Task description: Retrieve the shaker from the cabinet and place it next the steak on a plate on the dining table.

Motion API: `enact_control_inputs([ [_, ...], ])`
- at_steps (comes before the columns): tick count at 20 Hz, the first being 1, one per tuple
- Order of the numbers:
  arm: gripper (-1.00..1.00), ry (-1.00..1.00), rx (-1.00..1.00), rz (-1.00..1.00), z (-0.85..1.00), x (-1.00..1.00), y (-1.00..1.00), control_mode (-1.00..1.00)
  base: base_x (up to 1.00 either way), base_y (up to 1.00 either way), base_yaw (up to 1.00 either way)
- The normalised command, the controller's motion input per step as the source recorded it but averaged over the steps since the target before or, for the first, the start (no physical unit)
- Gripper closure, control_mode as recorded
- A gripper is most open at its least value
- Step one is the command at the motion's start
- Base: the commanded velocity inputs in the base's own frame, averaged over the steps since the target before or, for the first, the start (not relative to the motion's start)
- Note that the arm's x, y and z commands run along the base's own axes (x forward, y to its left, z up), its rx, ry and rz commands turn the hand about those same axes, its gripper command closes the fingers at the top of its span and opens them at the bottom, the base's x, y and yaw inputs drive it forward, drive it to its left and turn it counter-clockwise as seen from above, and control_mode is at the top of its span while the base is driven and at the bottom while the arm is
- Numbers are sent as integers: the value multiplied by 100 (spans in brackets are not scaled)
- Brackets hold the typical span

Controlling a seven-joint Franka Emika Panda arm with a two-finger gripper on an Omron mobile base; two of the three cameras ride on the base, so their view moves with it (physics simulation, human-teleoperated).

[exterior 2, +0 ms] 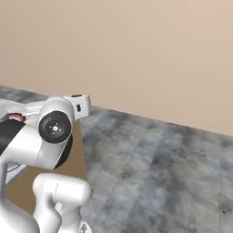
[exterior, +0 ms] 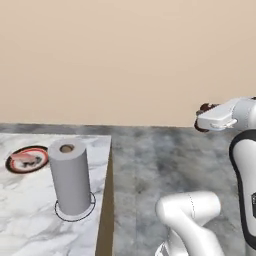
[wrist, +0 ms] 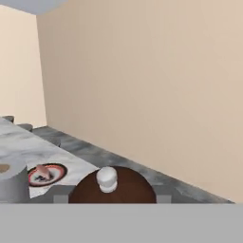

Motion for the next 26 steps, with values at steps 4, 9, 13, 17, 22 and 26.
enact_control_inputs([
  [4,100,0,0,0,0,0,0,100,100,-61,48],
  [9,100,0,0,0,0,0,0,100,100,-80,39],
  [13,100,0,0,0,0,0,0,100,100,-89,39],
  [17,100,0,0,0,0,0,0,100,100,-66,43],
  [22,100,0,0,0,0,0,0,100,100,-40,55],
  [26,100,0,0,0,0,0,0,100,100,-31,62],
])
